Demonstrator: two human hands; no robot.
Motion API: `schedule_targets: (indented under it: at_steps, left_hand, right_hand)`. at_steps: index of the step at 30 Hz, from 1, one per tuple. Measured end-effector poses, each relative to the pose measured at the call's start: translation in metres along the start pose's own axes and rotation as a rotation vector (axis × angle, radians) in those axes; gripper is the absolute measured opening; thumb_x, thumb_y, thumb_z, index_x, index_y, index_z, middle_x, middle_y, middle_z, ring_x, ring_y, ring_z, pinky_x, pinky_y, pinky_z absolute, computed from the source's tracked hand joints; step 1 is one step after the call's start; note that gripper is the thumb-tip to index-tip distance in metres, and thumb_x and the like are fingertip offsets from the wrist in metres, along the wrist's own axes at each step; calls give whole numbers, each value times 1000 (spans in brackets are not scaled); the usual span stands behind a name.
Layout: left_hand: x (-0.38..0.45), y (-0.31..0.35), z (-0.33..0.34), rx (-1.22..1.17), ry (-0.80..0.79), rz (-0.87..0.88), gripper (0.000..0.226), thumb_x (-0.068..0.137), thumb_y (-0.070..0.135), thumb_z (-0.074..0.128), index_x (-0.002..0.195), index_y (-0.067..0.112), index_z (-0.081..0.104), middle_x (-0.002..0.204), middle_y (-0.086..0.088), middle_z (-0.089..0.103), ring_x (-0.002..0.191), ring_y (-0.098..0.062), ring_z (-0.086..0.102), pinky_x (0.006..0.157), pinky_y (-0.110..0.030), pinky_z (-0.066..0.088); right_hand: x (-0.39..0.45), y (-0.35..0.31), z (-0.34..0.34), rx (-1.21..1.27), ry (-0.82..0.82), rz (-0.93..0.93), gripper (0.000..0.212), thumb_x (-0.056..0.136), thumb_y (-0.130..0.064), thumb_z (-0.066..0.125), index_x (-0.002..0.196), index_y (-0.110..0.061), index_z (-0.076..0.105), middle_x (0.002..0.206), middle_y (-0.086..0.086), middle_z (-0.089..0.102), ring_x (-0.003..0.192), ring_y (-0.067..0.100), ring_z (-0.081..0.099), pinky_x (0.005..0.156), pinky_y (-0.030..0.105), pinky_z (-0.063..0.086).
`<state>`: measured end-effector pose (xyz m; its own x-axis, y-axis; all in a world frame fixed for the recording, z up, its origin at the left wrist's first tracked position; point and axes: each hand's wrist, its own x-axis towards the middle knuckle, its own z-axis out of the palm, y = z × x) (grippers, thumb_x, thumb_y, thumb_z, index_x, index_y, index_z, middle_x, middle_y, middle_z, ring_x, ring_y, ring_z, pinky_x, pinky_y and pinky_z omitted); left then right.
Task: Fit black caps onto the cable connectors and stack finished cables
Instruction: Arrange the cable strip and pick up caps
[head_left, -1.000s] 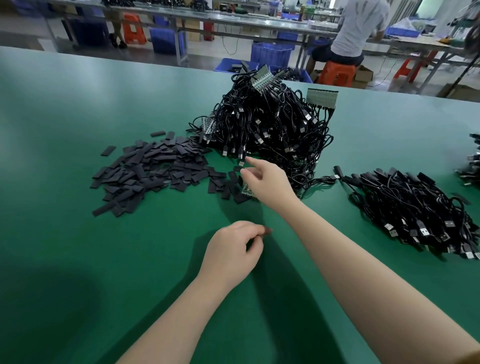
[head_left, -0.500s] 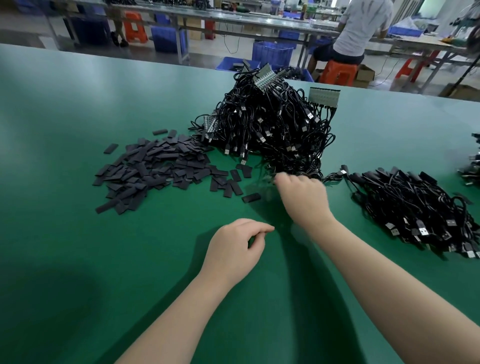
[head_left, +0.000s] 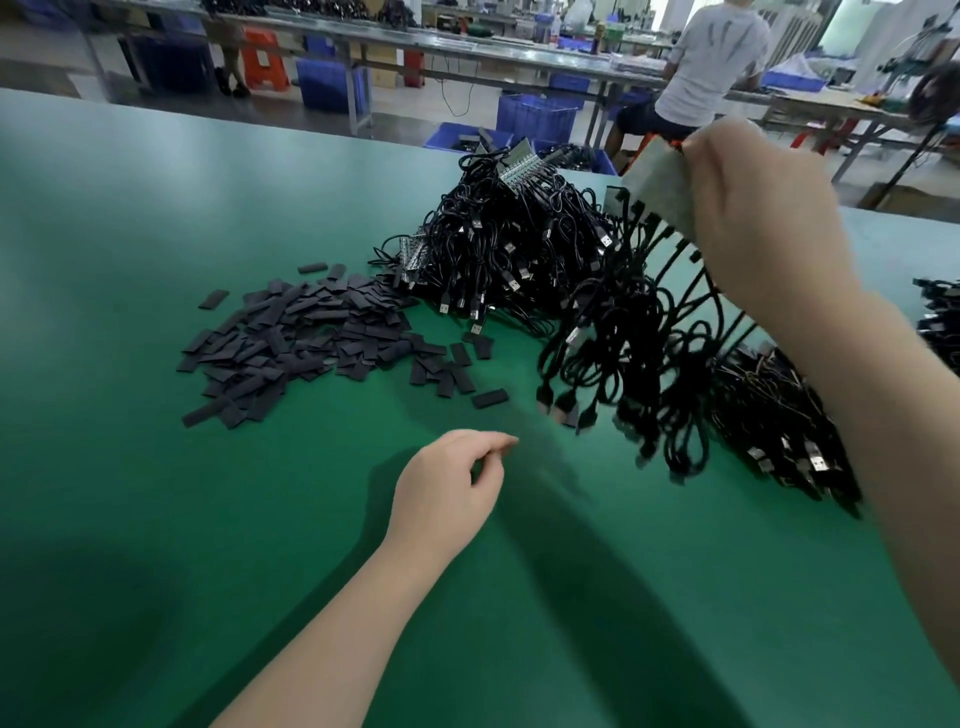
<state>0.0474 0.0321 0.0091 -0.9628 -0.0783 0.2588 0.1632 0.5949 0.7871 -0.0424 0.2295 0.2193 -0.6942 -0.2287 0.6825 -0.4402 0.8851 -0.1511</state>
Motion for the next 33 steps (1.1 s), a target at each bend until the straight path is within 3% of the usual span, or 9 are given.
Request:
schedule_targets:
  at_steps: [2, 5, 10, 14, 20, 23, 25, 29, 33]
  left_hand:
    - [3, -4, -3, -46, 47, -54, 27, 94, 18, 58, 110, 35, 71, 106, 19, 67, 58, -3, 58, 59, -19, 52]
    - [10, -9, -6, -134, 104, -155, 25, 95, 18, 58, 110, 33, 72, 104, 18, 68, 84, 3, 63, 71, -9, 46]
    - [14, -11, -11, -195, 127, -158, 25, 95, 15, 56, 108, 29, 72, 90, 24, 65, 87, 9, 60, 78, -15, 50]
    - [13, -15, -13, -276, 136, -149, 23, 100, 16, 51, 110, 28, 68, 80, 19, 70, 56, -1, 54, 53, -13, 45]
    - [11, -13, -17, -285, 108, -190, 26, 103, 35, 42, 112, 33, 66, 90, 29, 68, 43, -9, 36, 43, -19, 35]
    - [9, -12, -15, -236, 83, -155, 29, 103, 41, 38, 107, 36, 67, 63, 22, 63, 42, -13, 35, 44, -22, 33]
    - [9, -11, -14, -215, 66, -138, 30, 103, 44, 37, 96, 41, 66, 41, 12, 39, 39, -8, 30, 42, -19, 26]
    - [8, -3, -13, -342, 23, -199, 43, 102, 51, 35, 80, 38, 70, 54, -11, 40, 49, -15, 43, 53, -22, 36]
    - [6, 11, -15, -514, 11, -327, 41, 97, 51, 45, 74, 30, 71, 71, -3, 66, 66, -7, 62, 66, -26, 45]
  right_hand:
    - [-15, -19, -26, 96, -129, -63, 30, 105, -27, 38, 91, -9, 57, 70, -5, 52, 59, 8, 47, 49, 19, 29]
    - [-45, -47, -46, 311, -512, -70, 35, 98, -39, 37, 72, -21, 53, 62, -18, 60, 53, -8, 53, 52, 2, 37]
    - [-90, -63, 7, 280, -905, -45, 34, 102, -42, 38, 96, -22, 65, 80, -10, 66, 69, 1, 60, 62, 14, 48]
    - [-108, -62, 74, 245, -874, -53, 32, 106, -34, 39, 108, -15, 64, 93, 2, 68, 83, 21, 62, 80, 38, 53]
    - [-113, -32, 108, 213, -689, 164, 34, 102, -40, 43, 131, -29, 58, 124, -1, 63, 108, 18, 60, 92, 40, 51]
    - [-128, -6, 105, 167, -813, 372, 44, 101, -53, 39, 126, -23, 60, 112, 2, 65, 103, 21, 60, 81, 33, 50]
    - [-141, 2, 98, 324, -807, 526, 44, 100, -57, 36, 106, -23, 64, 93, -3, 63, 93, 20, 59, 66, 25, 41]
    - [-168, -13, 71, 184, -432, 534, 33, 95, -51, 53, 115, -27, 61, 92, -12, 54, 81, 8, 53, 59, 24, 36]
    - [-178, -66, 43, 127, -572, 462, 50, 73, -84, 32, 95, -45, 54, 75, -26, 46, 68, 0, 47, 51, 17, 29]
